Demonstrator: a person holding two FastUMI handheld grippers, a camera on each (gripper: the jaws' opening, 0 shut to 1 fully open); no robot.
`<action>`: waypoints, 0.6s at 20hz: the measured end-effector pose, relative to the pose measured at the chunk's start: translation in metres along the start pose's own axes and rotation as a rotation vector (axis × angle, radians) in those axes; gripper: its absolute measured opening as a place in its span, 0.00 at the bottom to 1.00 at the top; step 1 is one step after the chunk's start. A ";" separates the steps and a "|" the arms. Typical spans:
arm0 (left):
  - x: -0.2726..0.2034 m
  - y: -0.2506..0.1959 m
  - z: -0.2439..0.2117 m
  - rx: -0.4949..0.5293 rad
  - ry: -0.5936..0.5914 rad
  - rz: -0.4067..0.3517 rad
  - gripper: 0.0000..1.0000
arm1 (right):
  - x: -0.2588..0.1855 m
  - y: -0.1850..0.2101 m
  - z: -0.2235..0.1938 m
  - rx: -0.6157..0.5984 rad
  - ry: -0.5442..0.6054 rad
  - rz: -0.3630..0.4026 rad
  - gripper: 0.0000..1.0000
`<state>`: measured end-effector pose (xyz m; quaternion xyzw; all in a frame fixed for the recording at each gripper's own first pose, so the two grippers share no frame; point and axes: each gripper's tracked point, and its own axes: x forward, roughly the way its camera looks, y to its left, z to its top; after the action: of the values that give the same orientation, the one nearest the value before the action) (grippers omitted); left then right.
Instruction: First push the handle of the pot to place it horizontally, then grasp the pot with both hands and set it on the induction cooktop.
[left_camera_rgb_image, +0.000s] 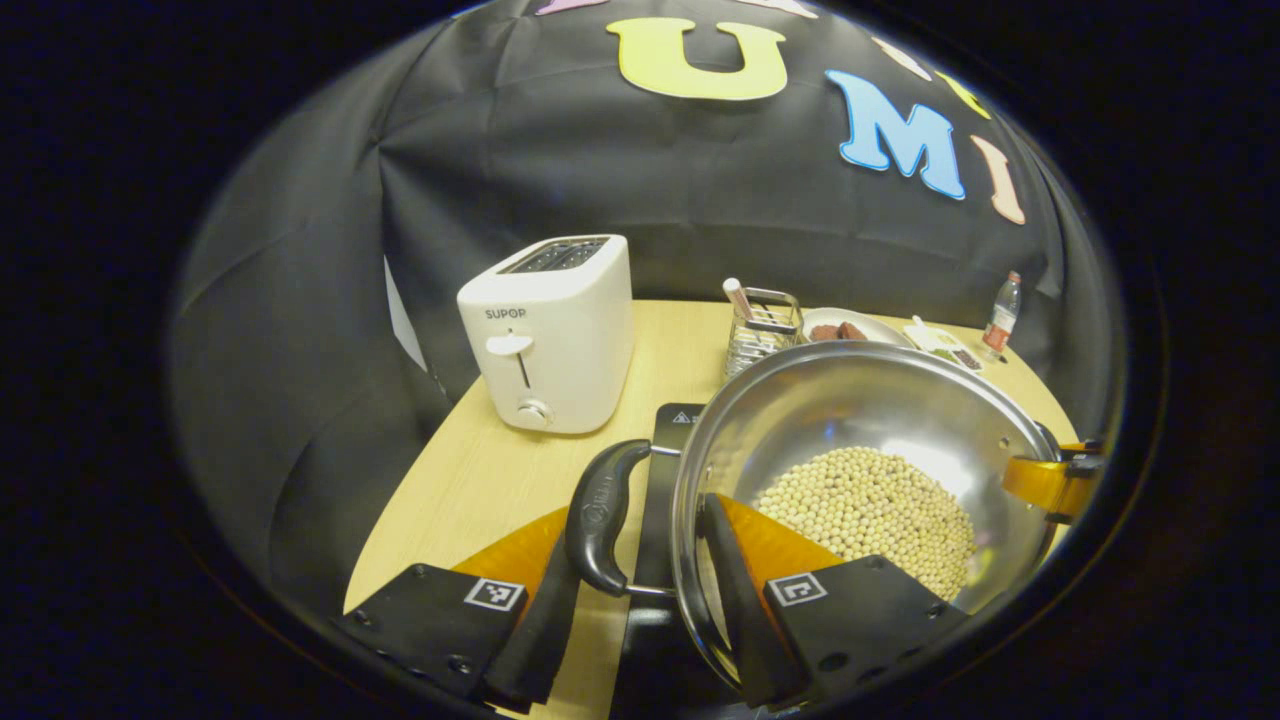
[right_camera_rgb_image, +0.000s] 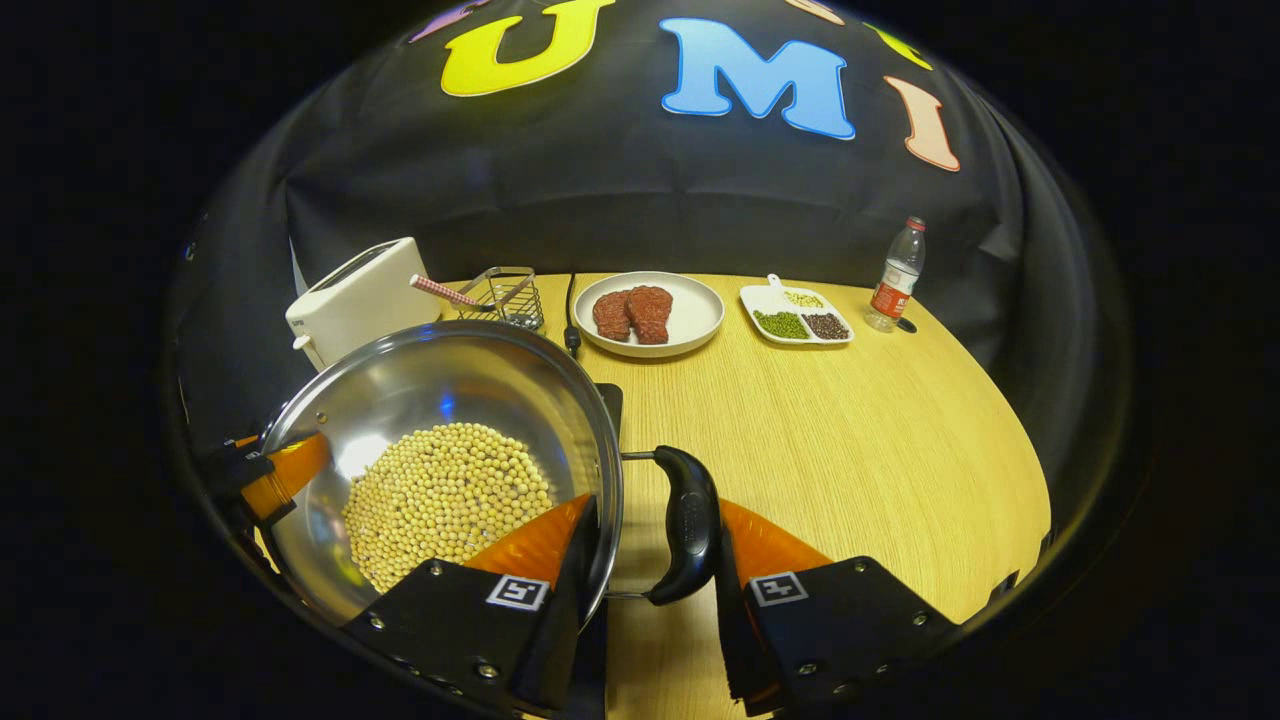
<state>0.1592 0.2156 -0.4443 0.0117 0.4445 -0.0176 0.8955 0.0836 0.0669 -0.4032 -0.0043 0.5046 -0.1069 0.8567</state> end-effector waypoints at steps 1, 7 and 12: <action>0.000 0.000 0.003 0.001 -0.009 0.000 0.74 | 0.001 0.000 0.001 -0.002 -0.004 0.001 0.58; -0.001 0.003 0.005 0.013 -0.035 0.003 0.77 | 0.007 -0.002 0.008 0.003 -0.016 0.020 0.60; -0.009 0.018 0.018 0.022 -0.105 0.071 0.98 | -0.017 -0.016 0.032 0.051 -0.124 0.063 0.99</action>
<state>0.1693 0.2327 -0.4261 0.0365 0.3958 0.0085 0.9176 0.1007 0.0510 -0.3708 0.0269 0.4474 -0.0925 0.8892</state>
